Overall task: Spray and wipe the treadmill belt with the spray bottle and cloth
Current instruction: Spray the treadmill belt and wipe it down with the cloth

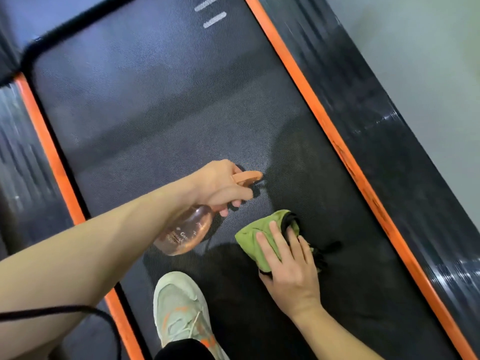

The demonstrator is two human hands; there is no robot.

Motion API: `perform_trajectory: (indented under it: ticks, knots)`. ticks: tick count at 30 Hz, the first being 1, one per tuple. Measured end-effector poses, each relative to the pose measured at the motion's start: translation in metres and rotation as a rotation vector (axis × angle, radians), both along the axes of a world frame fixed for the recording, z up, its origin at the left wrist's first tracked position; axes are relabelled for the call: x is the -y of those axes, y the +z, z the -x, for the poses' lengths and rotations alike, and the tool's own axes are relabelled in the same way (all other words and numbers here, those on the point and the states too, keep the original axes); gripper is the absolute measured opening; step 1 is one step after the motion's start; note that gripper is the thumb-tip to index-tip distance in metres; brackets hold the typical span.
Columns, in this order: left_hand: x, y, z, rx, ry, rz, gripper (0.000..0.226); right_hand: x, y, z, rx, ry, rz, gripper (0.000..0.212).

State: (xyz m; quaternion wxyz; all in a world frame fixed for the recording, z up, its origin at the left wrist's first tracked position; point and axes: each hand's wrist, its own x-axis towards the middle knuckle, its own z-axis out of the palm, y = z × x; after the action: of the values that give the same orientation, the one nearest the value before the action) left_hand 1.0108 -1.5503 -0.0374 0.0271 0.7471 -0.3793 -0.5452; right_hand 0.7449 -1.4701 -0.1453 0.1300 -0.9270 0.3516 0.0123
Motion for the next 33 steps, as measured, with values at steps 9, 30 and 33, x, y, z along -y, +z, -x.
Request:
perform_trajectory:
  ticks: [9,30,33]
  knots:
    - [0.022,-0.001,0.035,-0.114,0.023,0.066,0.018,-0.008,0.003,0.009,-0.014,-0.243,-0.033,0.095]
    - [-0.016,-0.013,-0.052,0.024,0.31,0.117,0.024,0.064,0.003,-0.04,0.048,0.19,0.012,0.081]
    - [-0.024,-0.015,-0.059,0.001,0.333,0.107,0.023,0.102,-0.003,-0.048,0.021,0.464,0.039,0.08]
